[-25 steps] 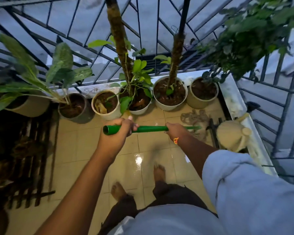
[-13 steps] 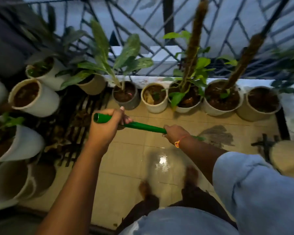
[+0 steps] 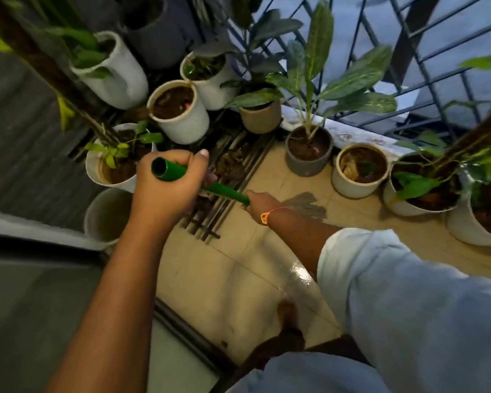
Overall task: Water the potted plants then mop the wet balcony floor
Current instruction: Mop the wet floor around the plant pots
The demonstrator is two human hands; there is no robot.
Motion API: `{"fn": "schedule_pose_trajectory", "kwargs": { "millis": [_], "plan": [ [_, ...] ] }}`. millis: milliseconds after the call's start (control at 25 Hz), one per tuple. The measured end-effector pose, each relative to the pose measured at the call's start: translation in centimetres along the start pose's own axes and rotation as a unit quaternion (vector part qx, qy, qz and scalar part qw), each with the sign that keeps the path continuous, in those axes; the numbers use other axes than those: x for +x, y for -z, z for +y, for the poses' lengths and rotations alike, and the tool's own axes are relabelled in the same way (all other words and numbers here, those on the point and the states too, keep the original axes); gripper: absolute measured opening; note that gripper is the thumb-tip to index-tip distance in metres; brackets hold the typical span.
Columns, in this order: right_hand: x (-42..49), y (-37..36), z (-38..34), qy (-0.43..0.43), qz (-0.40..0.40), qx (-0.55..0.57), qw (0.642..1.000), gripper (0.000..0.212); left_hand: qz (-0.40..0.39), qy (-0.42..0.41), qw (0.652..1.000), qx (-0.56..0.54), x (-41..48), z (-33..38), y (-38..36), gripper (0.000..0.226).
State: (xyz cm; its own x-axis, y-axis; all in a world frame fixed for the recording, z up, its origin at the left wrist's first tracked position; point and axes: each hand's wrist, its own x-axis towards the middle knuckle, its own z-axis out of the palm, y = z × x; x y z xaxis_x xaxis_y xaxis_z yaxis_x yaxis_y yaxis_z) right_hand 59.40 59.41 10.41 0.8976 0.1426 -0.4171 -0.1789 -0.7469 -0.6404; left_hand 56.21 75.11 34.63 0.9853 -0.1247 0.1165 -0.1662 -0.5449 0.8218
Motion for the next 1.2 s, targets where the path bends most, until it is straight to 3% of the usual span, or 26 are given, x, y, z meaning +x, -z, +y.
{"fn": "schedule_pose_trajectory", "kwargs": {
  "millis": [200,480,680,1000,1200],
  "plan": [
    [1.8,-1.4,-1.5,0.010,-0.003,0.022,1.000,0.028,-0.034,-0.029,0.997,0.070,-0.4,1.1,-1.4,0.043],
    [-2.3,1.6,2.5,0.018,0.028,0.012,0.999,0.034,-0.047,0.014,0.999,0.014,0.9,4.9,-4.1,0.041],
    [-10.2,3.6,8.6,-0.021,0.068,0.002,0.997,0.038,-0.076,0.010,0.996,-0.036,-0.9,8.2,-8.0,0.041],
    [-24.5,4.2,21.6,-0.127,0.121,0.007,0.984,0.039,-0.202,-0.025,0.965,-0.163,-6.3,13.6,-19.9,0.045],
    [-34.4,2.8,29.9,-0.198,0.131,-0.011,0.971,0.038,-0.262,0.012,0.945,-0.193,-12.7,14.2,-27.6,0.051]
  ]
}}
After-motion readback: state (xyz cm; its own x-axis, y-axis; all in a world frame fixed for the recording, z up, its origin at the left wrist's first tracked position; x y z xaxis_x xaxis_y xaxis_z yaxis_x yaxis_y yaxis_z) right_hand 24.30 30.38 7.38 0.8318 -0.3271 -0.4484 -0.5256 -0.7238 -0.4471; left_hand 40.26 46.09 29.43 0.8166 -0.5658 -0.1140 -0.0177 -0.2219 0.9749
